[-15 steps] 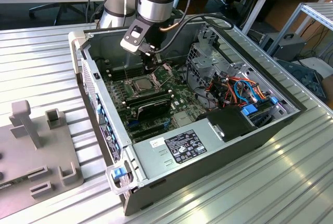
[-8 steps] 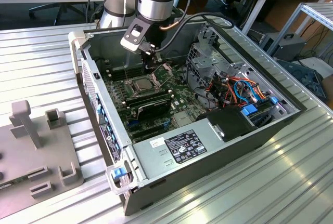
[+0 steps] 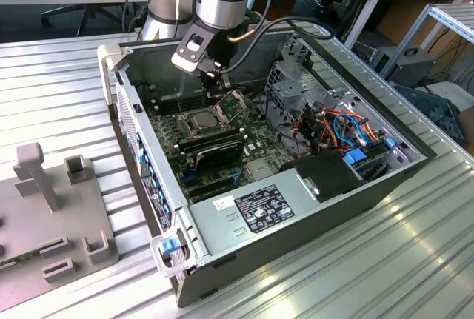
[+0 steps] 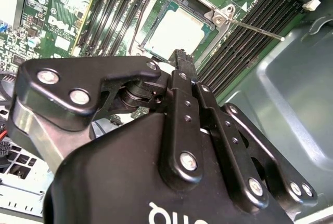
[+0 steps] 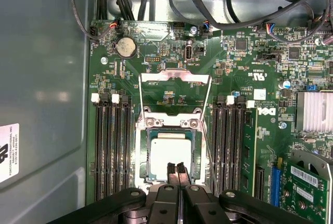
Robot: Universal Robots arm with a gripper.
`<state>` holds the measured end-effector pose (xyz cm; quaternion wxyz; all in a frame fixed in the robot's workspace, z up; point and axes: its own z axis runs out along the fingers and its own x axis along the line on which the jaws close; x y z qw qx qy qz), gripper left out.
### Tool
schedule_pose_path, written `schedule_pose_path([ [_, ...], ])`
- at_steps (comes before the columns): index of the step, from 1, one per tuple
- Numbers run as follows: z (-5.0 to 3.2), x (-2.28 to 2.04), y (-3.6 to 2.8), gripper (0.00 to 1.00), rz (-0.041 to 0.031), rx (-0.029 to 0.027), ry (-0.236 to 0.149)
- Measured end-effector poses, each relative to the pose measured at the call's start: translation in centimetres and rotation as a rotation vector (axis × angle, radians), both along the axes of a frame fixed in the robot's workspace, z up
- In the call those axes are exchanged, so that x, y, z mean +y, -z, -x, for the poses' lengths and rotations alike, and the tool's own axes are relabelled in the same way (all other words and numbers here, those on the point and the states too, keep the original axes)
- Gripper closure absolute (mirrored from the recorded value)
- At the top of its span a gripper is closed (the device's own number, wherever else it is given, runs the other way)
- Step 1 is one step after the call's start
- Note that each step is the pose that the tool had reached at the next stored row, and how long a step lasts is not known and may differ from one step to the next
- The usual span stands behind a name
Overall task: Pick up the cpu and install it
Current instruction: 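Close the cpu cover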
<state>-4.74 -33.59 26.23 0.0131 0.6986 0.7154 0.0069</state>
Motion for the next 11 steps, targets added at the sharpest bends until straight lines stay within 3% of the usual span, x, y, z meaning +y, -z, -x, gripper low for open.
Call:
schedule_pose_path([
  [11,0.0,0.01,-0.24,0.89,-0.0003,-0.0002,0.0],
])
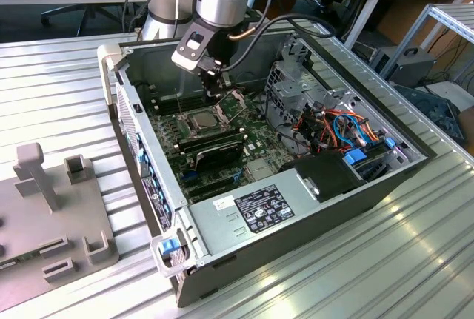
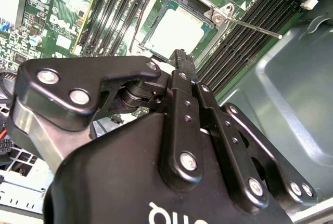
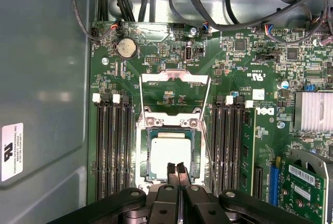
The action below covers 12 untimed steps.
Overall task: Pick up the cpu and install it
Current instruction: 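Close the cpu cover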
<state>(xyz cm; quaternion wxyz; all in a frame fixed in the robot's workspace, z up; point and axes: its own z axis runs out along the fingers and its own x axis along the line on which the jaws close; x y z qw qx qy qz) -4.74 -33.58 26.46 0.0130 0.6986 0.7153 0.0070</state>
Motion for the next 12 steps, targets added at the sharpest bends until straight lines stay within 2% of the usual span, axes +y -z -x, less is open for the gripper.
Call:
schedule_pose_path([
  [12,0.0,0.0,-0.14,0.89,0.0002,0.0001,0.0],
])
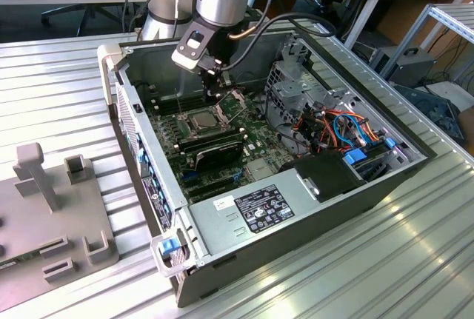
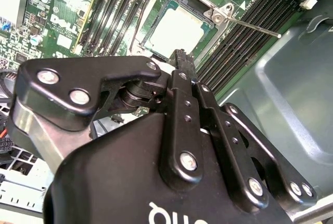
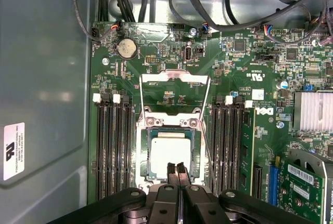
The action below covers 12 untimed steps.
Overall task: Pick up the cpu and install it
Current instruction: 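Close the cpu cover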
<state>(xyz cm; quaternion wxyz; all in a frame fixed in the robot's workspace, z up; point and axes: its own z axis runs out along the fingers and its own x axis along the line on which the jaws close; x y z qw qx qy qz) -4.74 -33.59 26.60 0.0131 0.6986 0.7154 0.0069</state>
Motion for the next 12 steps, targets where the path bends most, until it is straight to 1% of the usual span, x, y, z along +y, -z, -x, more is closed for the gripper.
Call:
schedule_pose_path([
  [5,-0.27,0.0,-0.01,0.89,0.0001,0.0001,0.0],
  [9,-1.18,0.0,0.0,0.89,0.0,0.0,0.0],
  [10,-1.6,0.0,0.0,0.89,0.0,0.0001,0.0],
  [12,-2.11,0.0,0.0,0.89,0.0,0.0,0.0],
])
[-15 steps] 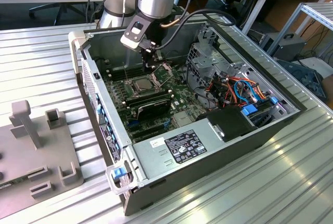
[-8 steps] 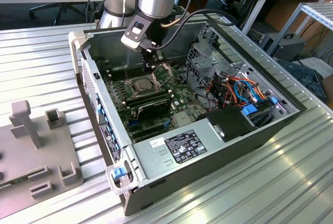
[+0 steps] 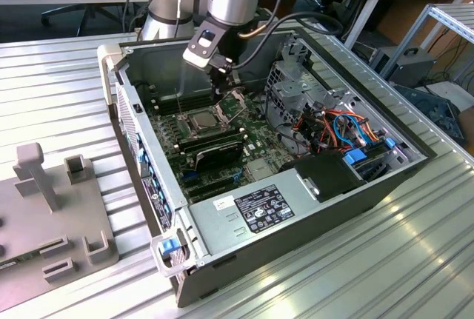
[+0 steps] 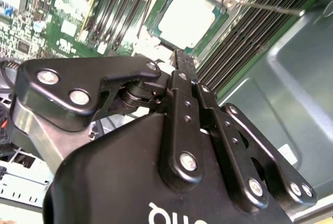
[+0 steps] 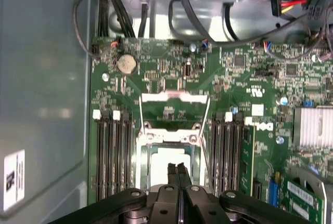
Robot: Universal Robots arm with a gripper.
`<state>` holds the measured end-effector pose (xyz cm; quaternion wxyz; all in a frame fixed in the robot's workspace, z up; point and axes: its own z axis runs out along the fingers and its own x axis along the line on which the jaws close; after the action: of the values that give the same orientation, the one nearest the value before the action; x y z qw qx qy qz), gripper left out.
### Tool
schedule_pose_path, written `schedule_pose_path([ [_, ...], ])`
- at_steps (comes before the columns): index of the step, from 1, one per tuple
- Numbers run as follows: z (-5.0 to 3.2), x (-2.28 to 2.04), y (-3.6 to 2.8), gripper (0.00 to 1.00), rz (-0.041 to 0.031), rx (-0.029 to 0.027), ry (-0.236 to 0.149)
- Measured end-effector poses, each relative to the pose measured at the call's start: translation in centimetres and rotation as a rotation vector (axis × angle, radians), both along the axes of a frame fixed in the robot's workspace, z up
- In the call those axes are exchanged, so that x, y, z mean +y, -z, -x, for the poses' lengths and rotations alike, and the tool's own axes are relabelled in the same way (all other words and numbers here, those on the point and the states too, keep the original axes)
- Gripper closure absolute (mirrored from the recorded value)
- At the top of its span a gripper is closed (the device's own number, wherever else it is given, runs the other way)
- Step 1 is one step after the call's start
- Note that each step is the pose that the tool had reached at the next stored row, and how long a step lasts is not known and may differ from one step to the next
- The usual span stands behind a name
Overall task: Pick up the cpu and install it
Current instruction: 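Close the cpu cover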
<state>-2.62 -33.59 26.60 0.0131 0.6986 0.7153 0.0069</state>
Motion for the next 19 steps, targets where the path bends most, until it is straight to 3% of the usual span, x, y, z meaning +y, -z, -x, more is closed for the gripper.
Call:
schedule_pose_path([
  [6,-1.6,0.0,0.0,0.89,0.0,0.0,0.0],
  [19,-2.04,0.0,0.0,0.89,0.0001,0.0,0.0],
])
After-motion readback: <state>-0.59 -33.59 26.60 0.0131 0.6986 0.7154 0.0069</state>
